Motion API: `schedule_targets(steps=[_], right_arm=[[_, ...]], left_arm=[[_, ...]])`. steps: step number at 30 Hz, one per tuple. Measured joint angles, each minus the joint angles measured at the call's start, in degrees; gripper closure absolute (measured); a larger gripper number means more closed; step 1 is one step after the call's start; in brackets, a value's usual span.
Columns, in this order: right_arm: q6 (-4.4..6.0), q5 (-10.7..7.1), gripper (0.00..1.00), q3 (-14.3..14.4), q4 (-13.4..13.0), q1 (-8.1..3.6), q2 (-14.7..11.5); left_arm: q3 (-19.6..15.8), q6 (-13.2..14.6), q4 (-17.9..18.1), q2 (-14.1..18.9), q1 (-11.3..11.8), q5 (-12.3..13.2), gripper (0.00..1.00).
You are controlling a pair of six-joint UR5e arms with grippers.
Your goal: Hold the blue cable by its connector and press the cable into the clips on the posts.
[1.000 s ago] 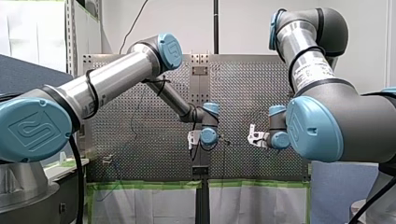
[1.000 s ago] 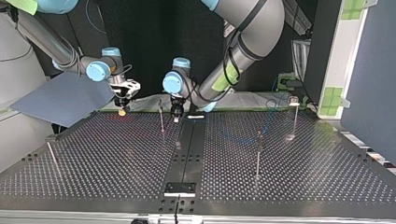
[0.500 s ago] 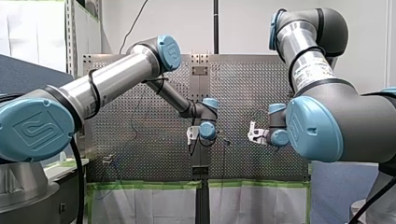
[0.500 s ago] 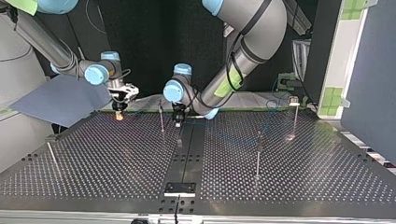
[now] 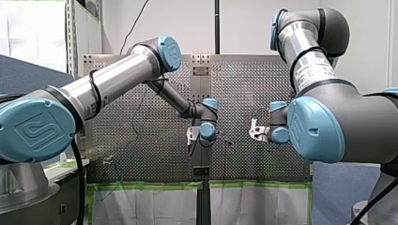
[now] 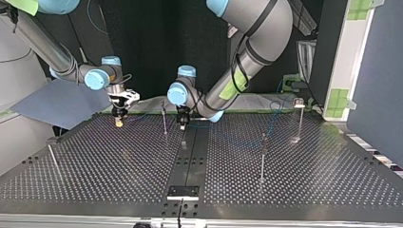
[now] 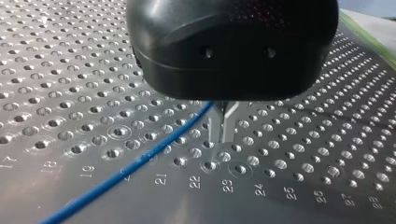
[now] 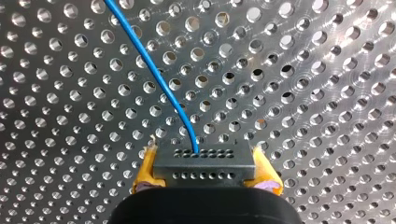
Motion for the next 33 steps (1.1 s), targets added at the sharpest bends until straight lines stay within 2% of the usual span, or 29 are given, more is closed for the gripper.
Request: schedule_targets(steps=[1,3,4,5,6,7,8,9,10,11,12,18,22,27,33], right_arm=[[0.0,0.0,1.0,0.0,0.0,0.0,0.0],[0.03,-0.01,1.0,0.0,0.0,0.02,0.0],[0.04,-0.01,1.0,0.0,0.0,0.02,0.0],[0.05,-0.02,1.0,0.0,0.1,0.01,0.0],[0.06,-0.05,1.0,0.0,0.1,0.01,0.0],[0.07,-0.07,1.0,0.0,0.1,-0.01,0.0],[0.1,-0.09,1.0,0.0,0.1,-0.02,0.0],[0.19,-0.12,1.0,0.0,0.1,-0.03,0.0],[0.26,-0.15,1.0,0.0,0.1,-0.04,0.0],[0.34,-0.2,1.0,0.0,0.1,-0.04,0.0],[0.43,-0.27,1.0,0.0,0.1,-0.05,0.0],[0.64,-0.44,1.0,-0.1,0.1,-0.11,0.0],[0.96,-0.63,1.0,-0.1,0.1,-0.12,0.0],[1.11,-0.74,1.0,-0.1,0.1,-0.12,0.0],[1.13,-0.87,1.0,-0.1,0.5,-0.28,0.0]], left_arm=[[0.0,0.2,-0.1,0.0,0.0,0.0,0.89],[0.0,0.5,-0.1,0.0,0.0,0.0,0.77],[0.0,0.6,-0.2,0.0,0.1,-0.1,0.77],[0.0,0.7,-0.2,0.0,0.1,-0.2,0.69],[0.0,0.9,-0.2,0.0,0.1,-0.4,0.53],[0.0,1.1,-0.1,0.0,0.1,-0.6,0.53],[0.0,1.5,-0.1,0.0,0.1,-1.0,0.37],[0.0,1.8,-0.1,0.0,0.1,-1.4,0.26],[0.0,2.2,0.0,0.0,0.1,-1.8,0.26],[0.0,2.7,0.1,0.1,0.1,-2.3,0.07],[0.0,3.0,0.2,0.1,0.0,-2.7,0.0],[0.0,4.5,-0.2,0.1,-0.1,-4.7,0.0],[0.0,5.1,-1.8,0.1,-0.3,-6.1,0.0],[0.0,5.3,-4.0,0.1,-0.7,-5.2,0.0],[-1.4,3.9,-6.9,0.2,-1.9,-2.6,0.0]])
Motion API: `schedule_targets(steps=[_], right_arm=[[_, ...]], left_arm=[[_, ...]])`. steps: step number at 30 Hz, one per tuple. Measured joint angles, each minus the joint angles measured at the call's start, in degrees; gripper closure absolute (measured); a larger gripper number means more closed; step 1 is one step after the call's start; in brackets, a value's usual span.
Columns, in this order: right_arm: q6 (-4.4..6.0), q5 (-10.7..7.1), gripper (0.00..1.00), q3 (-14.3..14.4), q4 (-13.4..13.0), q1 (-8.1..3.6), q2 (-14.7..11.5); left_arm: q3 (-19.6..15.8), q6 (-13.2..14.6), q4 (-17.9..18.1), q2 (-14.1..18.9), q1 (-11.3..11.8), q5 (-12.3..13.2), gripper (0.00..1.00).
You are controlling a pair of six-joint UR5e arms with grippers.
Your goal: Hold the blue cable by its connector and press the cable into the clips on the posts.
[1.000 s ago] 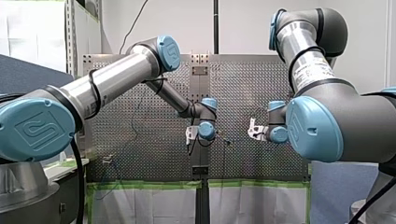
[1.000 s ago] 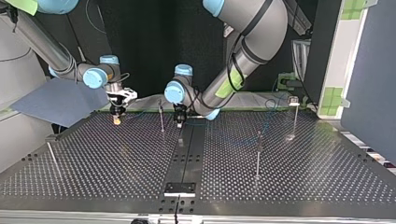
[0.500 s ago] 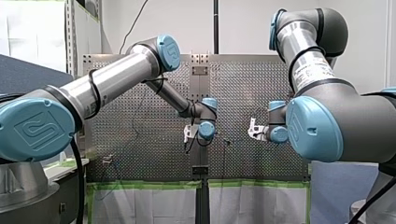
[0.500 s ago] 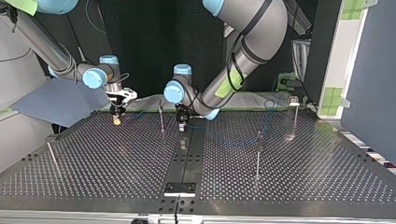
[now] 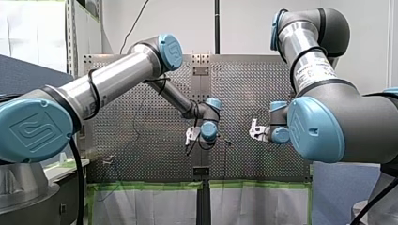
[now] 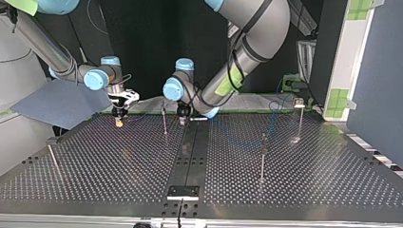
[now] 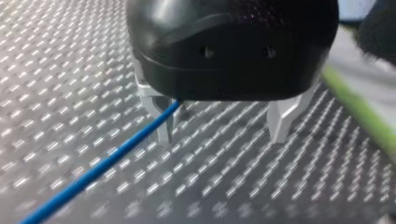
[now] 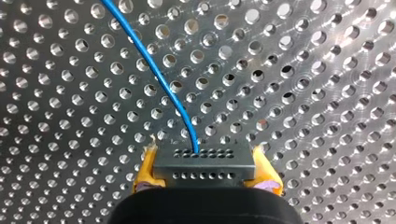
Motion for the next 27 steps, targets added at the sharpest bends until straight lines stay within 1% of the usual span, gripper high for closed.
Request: schedule_targets(steps=[4,6,10,13,16,19,23,27], right_arm=[[0.01,-0.05,1.0,0.0,0.5,-0.24,0.0],[0.01,-0.06,1.0,0.0,0.7,-0.31,0.0],[0.08,-0.37,1.0,0.0,0.7,-0.38,0.0],[0.2,-0.71,1.0,0.0,0.8,-0.39,0.0],[0.41,-0.92,1.0,0.1,0.8,-0.4,0.0],[0.61,-1.0,1.0,0.1,0.8,-0.4,0.0],[0.77,-1.03,1.0,0.1,0.8,-0.4,0.0],[0.97,-1.03,1.0,0.1,0.8,-0.4,0.0]], left_arm=[[-2.1,-0.8,-2.1,0.5,-0.8,2.2,0.0],[-3.0,-1.2,-2.2,1.1,-1.1,3.1,0.0],[-5.2,-2.2,-0.9,3.1,-2.1,5.3,0.0],[-6.8,-2.5,0.6,4.7,-3.0,6.4,0.0],[-8.5,-2.8,2.0,5.9,-4.1,6.6,0.0],[-10.1,-3.1,2.6,6.4,-5.0,6.5,0.0],[-12.0,-3.5,2.8,6.5,-5.9,5.9,0.0],[-13.0,-3.8,2.9,6.5,-6.4,5.5,0.0]])
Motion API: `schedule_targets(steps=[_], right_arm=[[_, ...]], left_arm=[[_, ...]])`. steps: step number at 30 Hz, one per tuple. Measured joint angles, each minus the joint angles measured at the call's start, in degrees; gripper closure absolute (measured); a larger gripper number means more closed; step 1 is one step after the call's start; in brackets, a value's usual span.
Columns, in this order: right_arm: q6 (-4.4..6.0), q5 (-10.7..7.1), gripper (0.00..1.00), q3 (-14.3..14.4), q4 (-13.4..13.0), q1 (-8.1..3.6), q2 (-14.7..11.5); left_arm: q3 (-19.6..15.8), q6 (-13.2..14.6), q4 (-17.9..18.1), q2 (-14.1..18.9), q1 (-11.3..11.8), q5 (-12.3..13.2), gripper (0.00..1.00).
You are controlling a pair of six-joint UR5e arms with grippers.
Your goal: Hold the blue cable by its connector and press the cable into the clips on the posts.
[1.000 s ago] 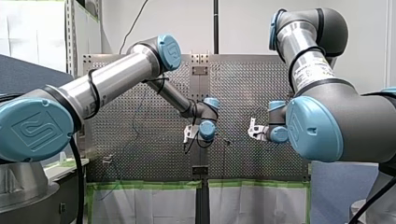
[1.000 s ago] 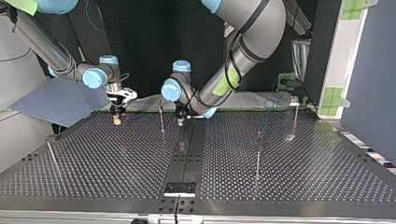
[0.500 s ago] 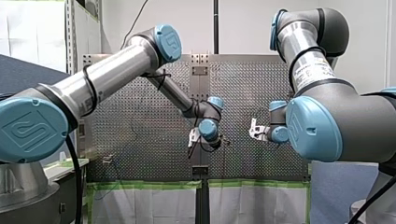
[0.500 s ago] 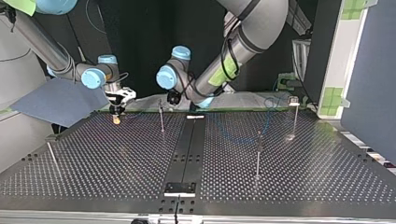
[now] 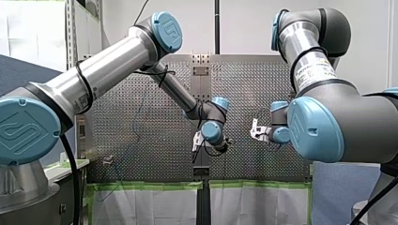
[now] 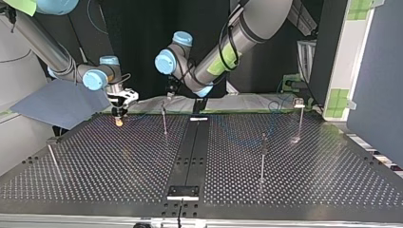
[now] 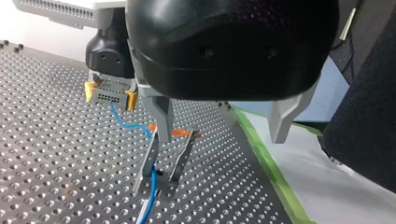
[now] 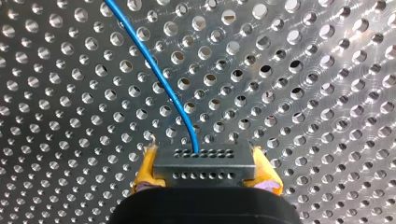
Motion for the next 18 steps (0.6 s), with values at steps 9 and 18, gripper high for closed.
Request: schedule_targets(steps=[9,18], right_arm=[[0.09,0.0,1.0,0.0,0.0,0.0,0.0],[0.09,-0.24,1.0,0.0,0.0,0.0,0.0]], left_arm=[[-0.2,-1.1,2.8,0.0,-0.1,-0.9,0.0],[-0.2,-1.8,5.6,0.0,0.0,-1.0,0.0]])
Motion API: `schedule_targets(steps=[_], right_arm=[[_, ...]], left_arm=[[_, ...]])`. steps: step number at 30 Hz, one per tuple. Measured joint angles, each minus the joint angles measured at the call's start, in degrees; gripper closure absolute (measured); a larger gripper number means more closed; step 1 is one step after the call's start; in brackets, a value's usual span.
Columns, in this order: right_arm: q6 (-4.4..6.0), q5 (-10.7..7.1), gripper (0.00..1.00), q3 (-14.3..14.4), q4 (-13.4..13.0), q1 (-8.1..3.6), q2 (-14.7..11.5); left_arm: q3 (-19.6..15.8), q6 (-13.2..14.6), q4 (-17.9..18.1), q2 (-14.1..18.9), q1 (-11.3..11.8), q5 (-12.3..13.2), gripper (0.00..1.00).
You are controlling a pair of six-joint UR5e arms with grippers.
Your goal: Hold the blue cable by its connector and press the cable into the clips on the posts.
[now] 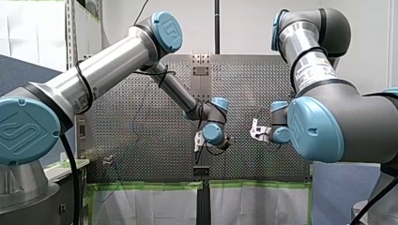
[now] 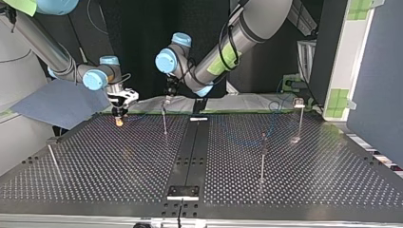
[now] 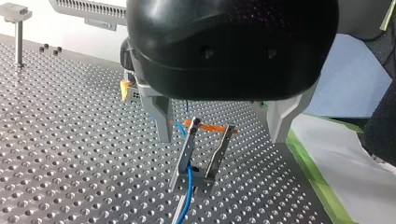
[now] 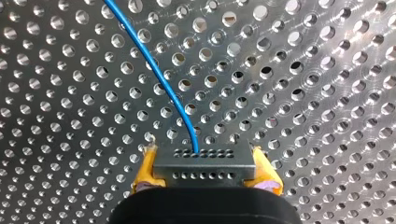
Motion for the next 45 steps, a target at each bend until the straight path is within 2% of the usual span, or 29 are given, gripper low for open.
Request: schedule_targets(steps=[21,28,32,38,45], right_arm=[[0.27,-0.03,1.0,0.0,-0.2,0.0,0.0],[0.33,-0.03,1.0,0.0,-0.3,-0.22,0.0],[0.34,-0.03,1.0,0.0,-0.2,-0.41,0.1],[0.32,-0.03,1.0,0.0,-0.2,-0.47,0.1],[0.34,-0.03,1.0,0.0,-0.1,-0.49,0.1]], left_arm=[[0.0,-1.5,0.1,0.0,0.1,-0.4,0.0],[-0.2,-1.5,0.3,0.3,-0.9,-3.3,0.0],[-1.6,-1.6,1.5,1.7,-1.8,-5.0,0.0],[-4.7,-1.7,4.5,4.7,-2.2,-5.9,0.0],[-8.0,-4.0,7.8,8.0,-1.9,-6.9,0.0]])
